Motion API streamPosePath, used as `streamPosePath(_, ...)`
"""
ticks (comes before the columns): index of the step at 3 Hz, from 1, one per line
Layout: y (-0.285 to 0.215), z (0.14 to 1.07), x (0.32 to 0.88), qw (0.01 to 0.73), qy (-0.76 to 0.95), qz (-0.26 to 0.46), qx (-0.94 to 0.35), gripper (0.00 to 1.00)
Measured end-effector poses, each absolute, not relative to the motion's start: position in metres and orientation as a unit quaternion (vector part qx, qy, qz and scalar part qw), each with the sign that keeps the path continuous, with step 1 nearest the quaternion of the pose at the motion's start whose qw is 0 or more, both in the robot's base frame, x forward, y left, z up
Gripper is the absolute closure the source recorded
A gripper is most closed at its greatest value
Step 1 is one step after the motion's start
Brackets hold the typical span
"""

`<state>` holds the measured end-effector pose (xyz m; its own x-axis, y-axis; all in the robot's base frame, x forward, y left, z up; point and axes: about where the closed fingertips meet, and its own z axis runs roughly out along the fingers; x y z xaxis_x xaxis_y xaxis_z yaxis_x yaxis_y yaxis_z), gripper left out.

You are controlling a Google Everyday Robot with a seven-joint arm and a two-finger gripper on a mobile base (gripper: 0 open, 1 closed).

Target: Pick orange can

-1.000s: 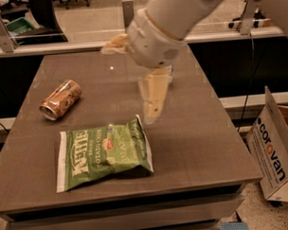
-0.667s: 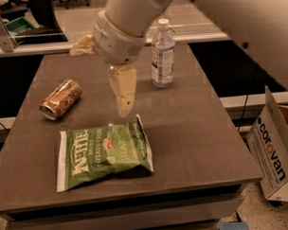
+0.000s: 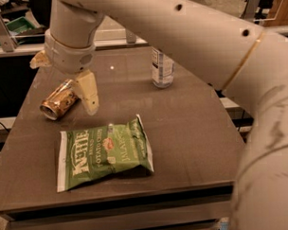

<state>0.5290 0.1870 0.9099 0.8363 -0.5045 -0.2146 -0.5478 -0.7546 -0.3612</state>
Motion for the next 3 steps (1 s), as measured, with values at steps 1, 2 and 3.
streamPosePath(1, 0.216, 0.885, 0.544, 0.18, 0.251, 0.02, -0.951, 0.0)
streamPosePath(2, 0.238, 0.862, 0.559, 0.156, 0.235, -0.004, -0.96, 0.0)
streamPosePath(3, 0.248, 0.847, 0.577, 0.133, 0.232, -0.023, -0.963, 0.0)
